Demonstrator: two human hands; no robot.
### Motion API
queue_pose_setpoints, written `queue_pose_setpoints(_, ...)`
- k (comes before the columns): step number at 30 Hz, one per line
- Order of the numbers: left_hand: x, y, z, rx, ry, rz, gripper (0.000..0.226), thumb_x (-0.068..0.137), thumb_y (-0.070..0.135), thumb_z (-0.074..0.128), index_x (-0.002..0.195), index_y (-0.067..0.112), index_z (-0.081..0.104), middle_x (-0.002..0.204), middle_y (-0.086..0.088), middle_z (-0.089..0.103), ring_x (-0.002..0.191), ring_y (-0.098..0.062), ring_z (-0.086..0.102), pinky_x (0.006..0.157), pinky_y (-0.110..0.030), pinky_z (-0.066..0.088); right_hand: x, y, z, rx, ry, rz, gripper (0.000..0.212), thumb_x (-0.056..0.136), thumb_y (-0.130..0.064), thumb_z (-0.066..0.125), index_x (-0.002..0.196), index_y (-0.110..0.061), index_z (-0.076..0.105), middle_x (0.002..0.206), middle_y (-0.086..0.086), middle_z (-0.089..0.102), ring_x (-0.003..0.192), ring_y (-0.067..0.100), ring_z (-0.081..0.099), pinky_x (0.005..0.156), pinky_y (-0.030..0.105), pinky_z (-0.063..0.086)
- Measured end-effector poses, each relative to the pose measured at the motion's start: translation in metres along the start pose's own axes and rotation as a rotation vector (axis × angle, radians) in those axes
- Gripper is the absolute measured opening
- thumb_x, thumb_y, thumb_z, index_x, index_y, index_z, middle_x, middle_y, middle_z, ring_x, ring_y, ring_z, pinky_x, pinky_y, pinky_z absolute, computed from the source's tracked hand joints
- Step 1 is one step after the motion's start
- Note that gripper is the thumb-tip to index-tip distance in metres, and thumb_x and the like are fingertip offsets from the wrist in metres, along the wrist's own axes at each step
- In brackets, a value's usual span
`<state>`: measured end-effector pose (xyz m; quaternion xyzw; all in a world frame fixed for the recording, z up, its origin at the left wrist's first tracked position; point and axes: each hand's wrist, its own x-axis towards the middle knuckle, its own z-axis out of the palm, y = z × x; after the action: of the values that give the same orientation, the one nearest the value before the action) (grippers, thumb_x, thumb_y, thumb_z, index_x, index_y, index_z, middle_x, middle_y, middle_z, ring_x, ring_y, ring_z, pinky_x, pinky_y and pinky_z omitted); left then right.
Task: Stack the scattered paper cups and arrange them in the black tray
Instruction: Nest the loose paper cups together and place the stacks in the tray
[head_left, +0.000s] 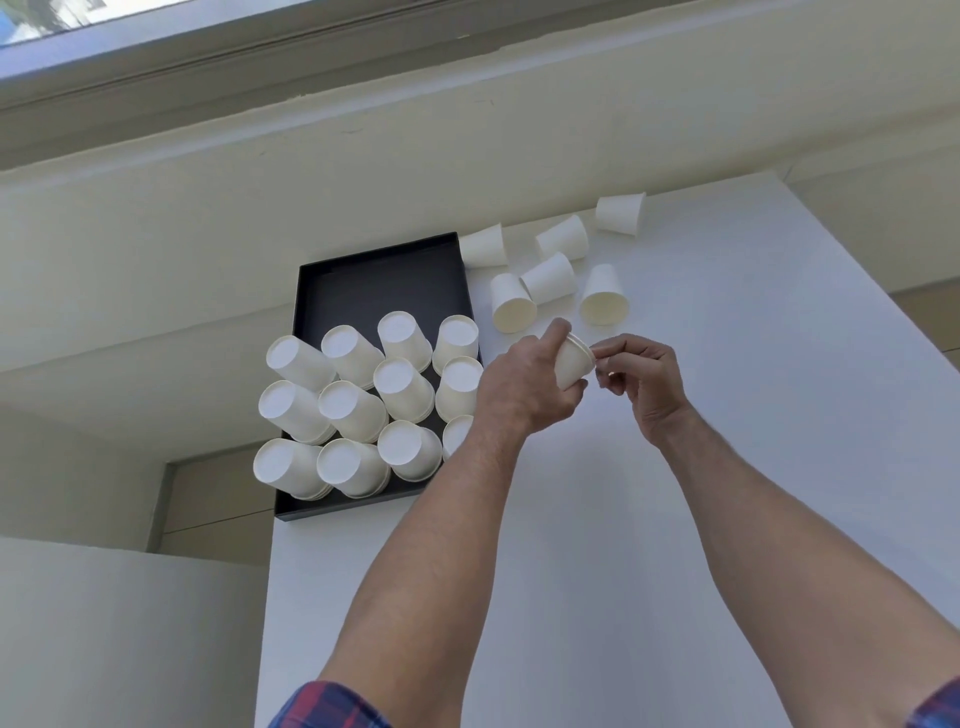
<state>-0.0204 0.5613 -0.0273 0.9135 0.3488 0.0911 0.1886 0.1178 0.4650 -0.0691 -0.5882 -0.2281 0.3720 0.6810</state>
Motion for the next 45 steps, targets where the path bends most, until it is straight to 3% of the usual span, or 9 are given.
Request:
queue_pose_setpoints(4, 0.005, 0.001, -0.008, 0.01, 0.041, 0.007, 0.062, 0.083, 0.049, 0.07, 0.133, 0.03, 0.037, 0.11, -0.001, 0.063, 0.091, -0.031, 0.062, 0.065, -0.037, 0.047, 0.023, -0.007, 0.006, -0.056, 0.126, 0.086, 0.029, 0.088, -0.014, 0.063, 0.115, -0.016, 0.074, 0.091, 0.005, 0.077, 0.063, 0.019, 0.062, 0.057, 0.027, 0.042)
queue_pose_setpoints(9, 0.008, -0.011, -0.023, 0.0, 0.106, 0.02, 0.065, 0.083, 0.049, 0.072, 0.135, 0.028, 0.04, 0.116, 0.001, 0.063, 0.092, -0.029, 0.063, 0.064, -0.035, 0.045, 0.05, -0.01, 0.016, -0.211, 0.133, 0.252, 0.054, 0.092, -0.035, 0.066, 0.143, -0.033, 0.052, 0.119, -0.004, 0.067, 0.078, 0.017, 0.07, 0.068, 0.03, 0.052)
queue_pose_setpoints(18, 0.005, -0.033, -0.035, 0.019, 0.16, 0.003, 0.068, 0.082, 0.052, 0.073, 0.137, 0.028, 0.039, 0.111, 0.001, 0.062, 0.089, -0.029, 0.062, 0.063, -0.035, 0.046, 0.072, -0.002, 0.025, -0.283, 0.17, 0.137, 0.057, 0.089, -0.026, 0.065, 0.141, -0.045, 0.051, 0.12, 0.003, 0.066, 0.08, 0.016, 0.066, 0.068, 0.029, 0.049)
queue_pose_setpoints(24, 0.004, -0.039, -0.029, 0.013, 0.137, 0.005, 0.068, 0.082, 0.052, 0.073, 0.137, 0.03, 0.04, 0.113, 0.002, 0.061, 0.091, -0.027, 0.061, 0.062, -0.032, 0.04, 0.083, 0.002, 0.027, -0.371, 0.163, 0.187, 0.067, 0.092, -0.029, 0.063, 0.154, -0.034, 0.038, 0.133, -0.01, 0.047, 0.079, 0.016, 0.066, 0.069, 0.031, 0.049)
queue_pose_setpoints(27, 0.005, -0.038, -0.026, 0.007, 0.115, -0.019, 0.071, 0.082, 0.052, 0.073, 0.142, 0.033, 0.04, 0.117, 0.002, 0.059, 0.094, -0.028, 0.062, 0.065, -0.033, 0.04, 0.075, 0.007, 0.026, -0.323, 0.334, 0.089, 0.054, 0.091, -0.031, 0.065, 0.144, -0.026, 0.054, 0.127, -0.013, 0.055, 0.067, 0.012, 0.067, 0.069, 0.029, 0.051)
queue_pose_setpoints(30, 0.008, -0.036, -0.025, 0.046, 0.116, -0.03, 0.083, 0.084, 0.054, 0.072, 0.155, 0.036, 0.032, 0.123, 0.001, 0.061, 0.102, -0.027, 0.062, 0.075, -0.035, 0.041, 0.062, 0.007, 0.024, -0.163, 0.625, -0.028, 0.027, 0.087, -0.023, 0.066, 0.112, -0.025, 0.078, 0.1, -0.022, 0.07, 0.053, 0.012, 0.06, 0.057, 0.023, 0.051)
queue_pose_setpoints(33, 0.012, -0.031, -0.027, 0.094, 0.147, -0.051, 0.094, 0.086, 0.059, 0.07, 0.162, 0.038, 0.02, 0.121, 0.0, 0.063, 0.103, -0.024, 0.061, 0.083, -0.039, 0.043, 0.048, 0.003, 0.021, 0.003, 0.728, -0.135, 0.018, 0.082, -0.014, 0.066, 0.09, -0.023, 0.08, 0.085, -0.01, 0.075, 0.053, 0.018, 0.052, 0.051, 0.024, 0.046)
queue_pose_setpoints(38, 0.016, -0.019, -0.033, 0.06, 0.131, -0.089, 0.097, 0.084, 0.063, 0.07, 0.162, 0.038, 0.019, 0.125, 0.001, 0.061, 0.108, -0.022, 0.061, 0.096, -0.041, 0.044, 0.036, -0.015, 0.024, 0.16, 0.606, -0.278, 0.029, 0.08, 0.001, 0.058, 0.098, -0.017, 0.071, 0.074, -0.001, 0.064, 0.053, 0.017, 0.044, 0.049, 0.027, 0.038)
queue_pose_setpoints(45, 0.011, -0.024, -0.041, -0.243, 0.059, -0.112, 0.094, 0.07, 0.061, 0.084, 0.153, 0.039, 0.044, 0.14, 0.01, 0.056, 0.129, -0.014, 0.049, 0.101, -0.03, 0.042, 0.026, -0.021, 0.039, 0.069, 0.35, -0.228, 0.026, 0.085, 0.001, 0.059, 0.094, -0.014, 0.078, 0.075, 0.004, 0.066, 0.054, 0.015, 0.043, 0.052, 0.022, 0.039)
